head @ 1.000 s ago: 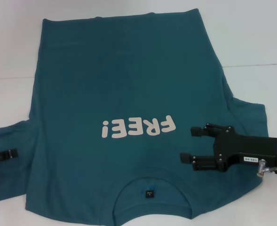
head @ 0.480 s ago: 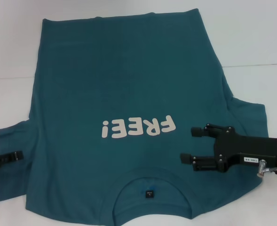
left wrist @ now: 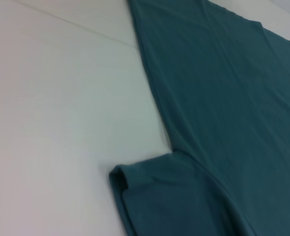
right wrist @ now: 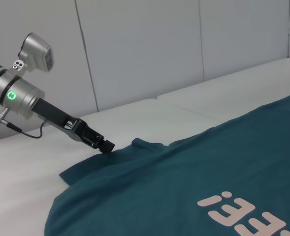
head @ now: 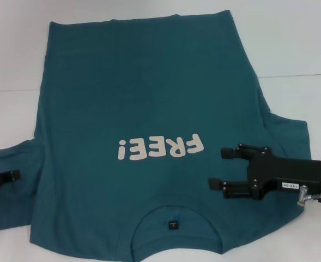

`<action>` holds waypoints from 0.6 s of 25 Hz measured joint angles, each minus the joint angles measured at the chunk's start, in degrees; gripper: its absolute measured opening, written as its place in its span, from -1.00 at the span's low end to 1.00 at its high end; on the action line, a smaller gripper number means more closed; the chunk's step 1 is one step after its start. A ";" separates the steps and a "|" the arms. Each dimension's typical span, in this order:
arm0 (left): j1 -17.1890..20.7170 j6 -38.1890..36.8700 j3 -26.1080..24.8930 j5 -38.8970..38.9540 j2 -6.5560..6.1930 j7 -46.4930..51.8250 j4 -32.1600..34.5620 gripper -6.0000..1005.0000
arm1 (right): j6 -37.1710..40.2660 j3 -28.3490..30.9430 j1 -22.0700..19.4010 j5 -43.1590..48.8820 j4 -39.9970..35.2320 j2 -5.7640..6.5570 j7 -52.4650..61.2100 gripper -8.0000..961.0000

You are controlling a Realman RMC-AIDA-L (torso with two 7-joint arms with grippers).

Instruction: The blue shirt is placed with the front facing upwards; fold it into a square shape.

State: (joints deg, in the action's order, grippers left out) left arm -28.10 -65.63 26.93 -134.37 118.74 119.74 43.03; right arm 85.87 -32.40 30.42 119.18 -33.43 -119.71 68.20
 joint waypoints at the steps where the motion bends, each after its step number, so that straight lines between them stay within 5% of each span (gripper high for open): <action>1: -0.06 0.21 0.02 -0.02 0.00 -0.10 -0.09 0.27 | 0.00 0.02 -0.03 0.00 0.01 0.00 0.00 0.94; 9: -0.36 1.11 0.14 -0.32 0.00 -2.02 -1.16 -0.49 | -0.02 0.24 -0.21 0.00 0.11 0.09 0.00 0.94; 15: -0.46 1.17 1.06 -0.46 0.00 -3.05 -1.20 -0.88 | -0.07 0.27 -0.03 0.00 0.12 0.09 0.00 0.94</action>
State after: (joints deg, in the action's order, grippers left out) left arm -28.56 -64.46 27.99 -134.82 118.74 116.69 41.84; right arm 85.80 -32.13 30.40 119.18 -33.31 -119.62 68.20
